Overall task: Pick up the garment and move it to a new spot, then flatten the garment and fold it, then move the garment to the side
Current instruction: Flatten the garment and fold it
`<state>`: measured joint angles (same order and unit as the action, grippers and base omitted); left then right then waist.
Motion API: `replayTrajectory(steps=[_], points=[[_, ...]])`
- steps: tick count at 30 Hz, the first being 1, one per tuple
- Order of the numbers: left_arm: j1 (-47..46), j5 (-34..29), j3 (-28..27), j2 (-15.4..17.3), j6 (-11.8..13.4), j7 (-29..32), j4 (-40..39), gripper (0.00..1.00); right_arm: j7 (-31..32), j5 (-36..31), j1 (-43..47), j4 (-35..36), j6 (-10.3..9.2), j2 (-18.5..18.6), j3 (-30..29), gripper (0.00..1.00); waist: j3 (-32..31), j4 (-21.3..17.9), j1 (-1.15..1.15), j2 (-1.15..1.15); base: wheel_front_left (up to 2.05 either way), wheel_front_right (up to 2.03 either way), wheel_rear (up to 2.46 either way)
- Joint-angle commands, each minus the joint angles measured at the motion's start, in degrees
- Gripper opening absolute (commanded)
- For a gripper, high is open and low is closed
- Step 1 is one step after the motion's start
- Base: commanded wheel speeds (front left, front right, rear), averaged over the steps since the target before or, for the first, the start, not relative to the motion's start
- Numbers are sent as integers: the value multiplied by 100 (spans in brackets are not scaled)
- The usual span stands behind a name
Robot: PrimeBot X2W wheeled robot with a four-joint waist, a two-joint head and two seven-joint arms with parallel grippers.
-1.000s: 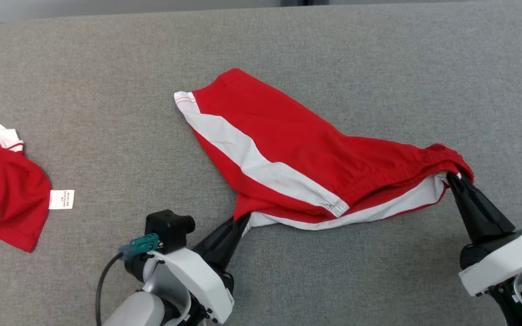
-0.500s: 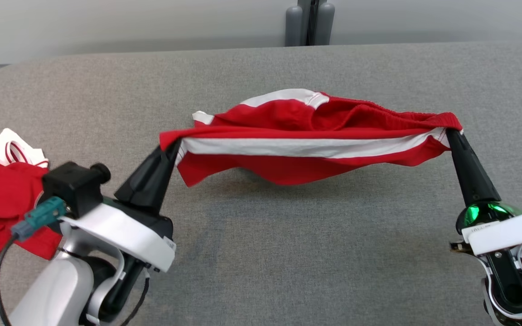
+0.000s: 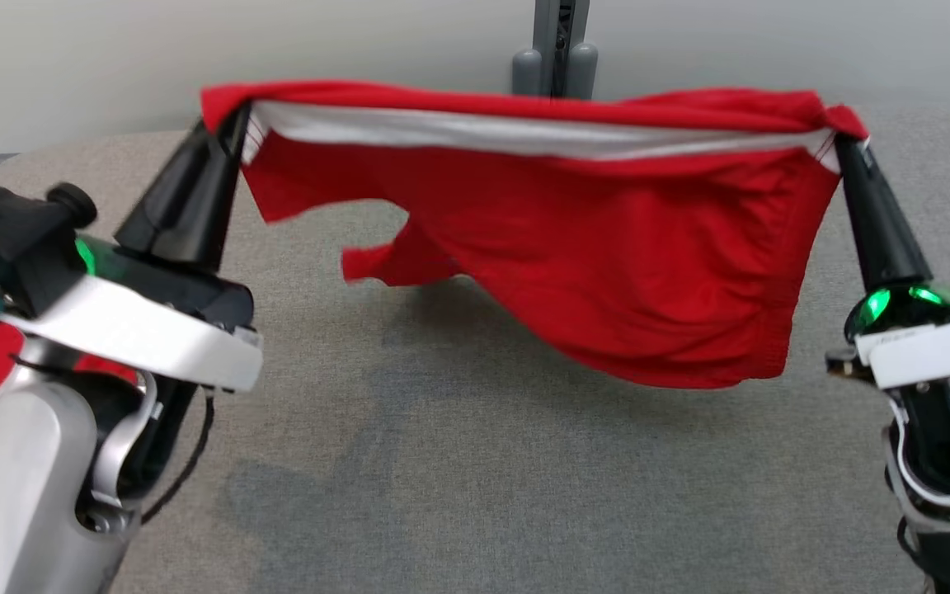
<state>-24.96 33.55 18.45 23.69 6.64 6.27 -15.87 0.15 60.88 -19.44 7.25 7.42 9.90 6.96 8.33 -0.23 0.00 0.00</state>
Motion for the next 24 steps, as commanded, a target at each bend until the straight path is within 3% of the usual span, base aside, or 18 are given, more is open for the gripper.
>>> replayTrajectory(steps=[1,8,15,24], points=[[-193,-72,-91,50,57,-50,-8,0,-87,-78,-191,-4,13,79,-20,0,-27,-20,0,0,0,0,0],[-734,-56,-152,65,13,66,99,0,51,-278,-827,-255,13,176,131,0,37,-20,0,0,0,0,0],[-1326,255,-102,-33,-273,261,776,0,433,-439,-1489,-974,13,241,244,0,351,27,0,0,0,0,0],[-3140,571,-107,-311,-776,456,3237,0,986,-849,-3693,-3231,8,19,498,0,1128,-4,0,0,0,0,0]])
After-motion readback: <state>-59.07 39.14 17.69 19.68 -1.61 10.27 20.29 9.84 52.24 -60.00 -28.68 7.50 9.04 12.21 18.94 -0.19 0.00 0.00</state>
